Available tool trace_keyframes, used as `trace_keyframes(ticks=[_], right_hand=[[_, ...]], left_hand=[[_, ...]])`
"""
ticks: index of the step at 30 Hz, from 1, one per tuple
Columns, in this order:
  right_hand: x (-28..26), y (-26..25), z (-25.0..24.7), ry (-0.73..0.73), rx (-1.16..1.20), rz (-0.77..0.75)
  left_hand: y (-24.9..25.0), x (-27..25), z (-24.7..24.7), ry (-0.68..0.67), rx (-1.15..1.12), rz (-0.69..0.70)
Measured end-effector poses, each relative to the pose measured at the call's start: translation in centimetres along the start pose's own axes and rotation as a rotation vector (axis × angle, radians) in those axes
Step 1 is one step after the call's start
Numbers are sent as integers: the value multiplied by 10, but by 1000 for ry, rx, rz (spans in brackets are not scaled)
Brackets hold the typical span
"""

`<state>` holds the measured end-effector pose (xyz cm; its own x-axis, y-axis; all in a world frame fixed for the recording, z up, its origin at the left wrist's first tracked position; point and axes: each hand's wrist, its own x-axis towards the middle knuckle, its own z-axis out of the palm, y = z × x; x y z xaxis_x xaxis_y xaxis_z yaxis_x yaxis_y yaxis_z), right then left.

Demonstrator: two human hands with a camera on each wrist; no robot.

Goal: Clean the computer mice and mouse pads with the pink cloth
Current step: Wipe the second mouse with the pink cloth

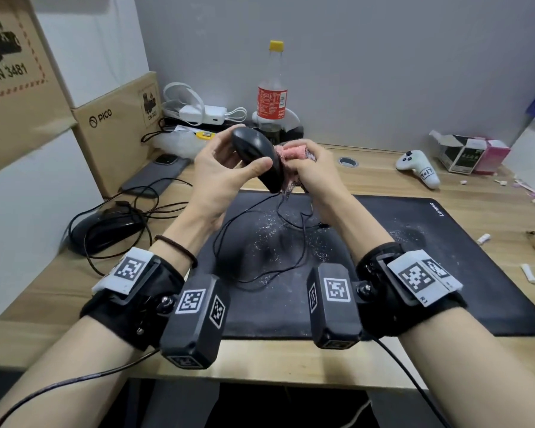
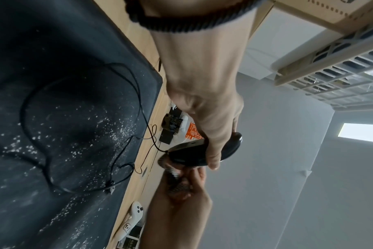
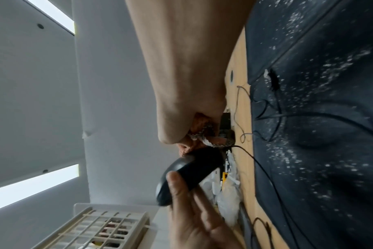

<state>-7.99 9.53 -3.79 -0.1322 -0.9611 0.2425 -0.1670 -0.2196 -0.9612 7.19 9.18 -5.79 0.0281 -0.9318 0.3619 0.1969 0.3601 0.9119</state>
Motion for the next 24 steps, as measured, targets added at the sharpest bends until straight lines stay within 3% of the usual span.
trace_keyframes(ticks=[8,13,16,18,24], right_hand=[[5,-40,11,-80,-56,-287],[7,-20,6,100,6,-244],[5,-12,2,126,-19,-171],[6,-14,2,102,-47,-182],[4,-37,12,-61,-204,-410]], left_hand=[[2,-9,14,-113,21,2],[6,-3,11,-141,-18,27],[7,-3,10,-144,-17,23],[6,-4,11,-167,0,1],[12,-7,21,-197,114,29]])
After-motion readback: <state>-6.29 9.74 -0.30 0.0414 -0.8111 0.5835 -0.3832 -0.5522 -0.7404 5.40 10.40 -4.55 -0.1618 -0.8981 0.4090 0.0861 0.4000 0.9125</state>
